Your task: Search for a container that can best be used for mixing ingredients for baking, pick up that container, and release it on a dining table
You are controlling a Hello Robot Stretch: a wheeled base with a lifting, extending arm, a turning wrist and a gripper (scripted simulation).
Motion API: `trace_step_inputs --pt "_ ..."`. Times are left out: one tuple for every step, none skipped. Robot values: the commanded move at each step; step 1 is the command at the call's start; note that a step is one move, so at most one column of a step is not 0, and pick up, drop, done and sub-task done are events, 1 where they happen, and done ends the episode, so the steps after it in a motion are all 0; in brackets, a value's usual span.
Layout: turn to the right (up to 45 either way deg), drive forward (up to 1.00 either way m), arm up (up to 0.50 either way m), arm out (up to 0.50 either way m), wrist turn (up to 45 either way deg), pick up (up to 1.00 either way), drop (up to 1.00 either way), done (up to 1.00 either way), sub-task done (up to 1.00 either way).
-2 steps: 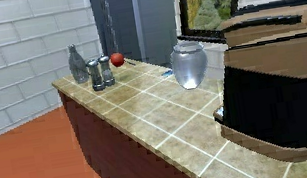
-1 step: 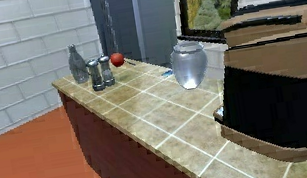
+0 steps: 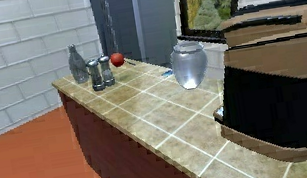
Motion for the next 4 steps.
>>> trace_step_inputs --pt "0.0 0.00 0.00 0.00 45.0 0.00 0.00 0.00 0.00" --pt "0.0 0.00 0.00 0.00 45.0 0.00 0.00 0.00 0.00" --pt "0.0 0.00 0.00 0.00 24.0 0.00 0.00 0.00 0.00" --pt "0.0 0.00 -0.16 0.00 0.0 0.00 0.00 0.00 0.00"
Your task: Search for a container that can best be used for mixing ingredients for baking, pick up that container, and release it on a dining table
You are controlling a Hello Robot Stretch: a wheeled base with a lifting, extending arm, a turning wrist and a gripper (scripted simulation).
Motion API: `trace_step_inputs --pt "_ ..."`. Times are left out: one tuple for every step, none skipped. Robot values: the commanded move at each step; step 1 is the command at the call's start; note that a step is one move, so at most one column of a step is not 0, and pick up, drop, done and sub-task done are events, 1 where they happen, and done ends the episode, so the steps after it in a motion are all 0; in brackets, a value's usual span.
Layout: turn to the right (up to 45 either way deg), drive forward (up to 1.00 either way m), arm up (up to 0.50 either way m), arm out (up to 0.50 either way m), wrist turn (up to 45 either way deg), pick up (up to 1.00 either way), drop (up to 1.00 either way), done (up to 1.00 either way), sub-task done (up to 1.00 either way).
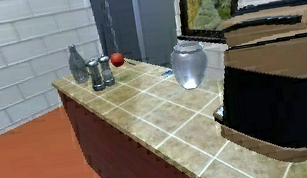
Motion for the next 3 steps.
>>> trace_step_inputs --pt "0.0 0.00 0.00 0.00 0.0 1.00 0.00 0.00 0.00" --pt "0.0 0.00 0.10 0.00 0.0 0.00 0.00 0.00 0.00" --pt "0.0 0.00 0.06 0.00 0.0 0.00 0.00 0.00 0.00"
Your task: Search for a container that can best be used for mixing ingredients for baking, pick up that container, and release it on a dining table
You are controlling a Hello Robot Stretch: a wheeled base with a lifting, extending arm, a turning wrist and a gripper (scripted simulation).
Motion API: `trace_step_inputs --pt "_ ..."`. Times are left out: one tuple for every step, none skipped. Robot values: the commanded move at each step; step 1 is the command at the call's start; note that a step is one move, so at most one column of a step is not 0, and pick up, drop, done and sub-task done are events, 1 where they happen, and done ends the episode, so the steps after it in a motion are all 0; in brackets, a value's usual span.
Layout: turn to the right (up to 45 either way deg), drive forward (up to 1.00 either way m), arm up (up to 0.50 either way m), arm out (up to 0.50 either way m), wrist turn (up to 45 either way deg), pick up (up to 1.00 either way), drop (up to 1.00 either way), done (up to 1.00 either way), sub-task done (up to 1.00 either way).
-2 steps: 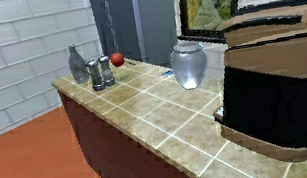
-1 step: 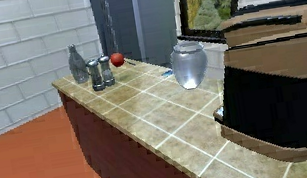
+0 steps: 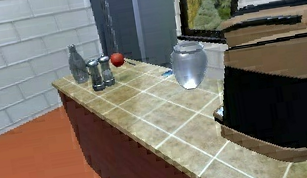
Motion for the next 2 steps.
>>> trace_step_inputs --pt "0.0 0.00 0.00 0.00 -45.0 0.00 0.00 0.00 0.00" --pt "0.0 0.00 0.00 0.00 -45.0 0.00 0.00 0.00 0.00"
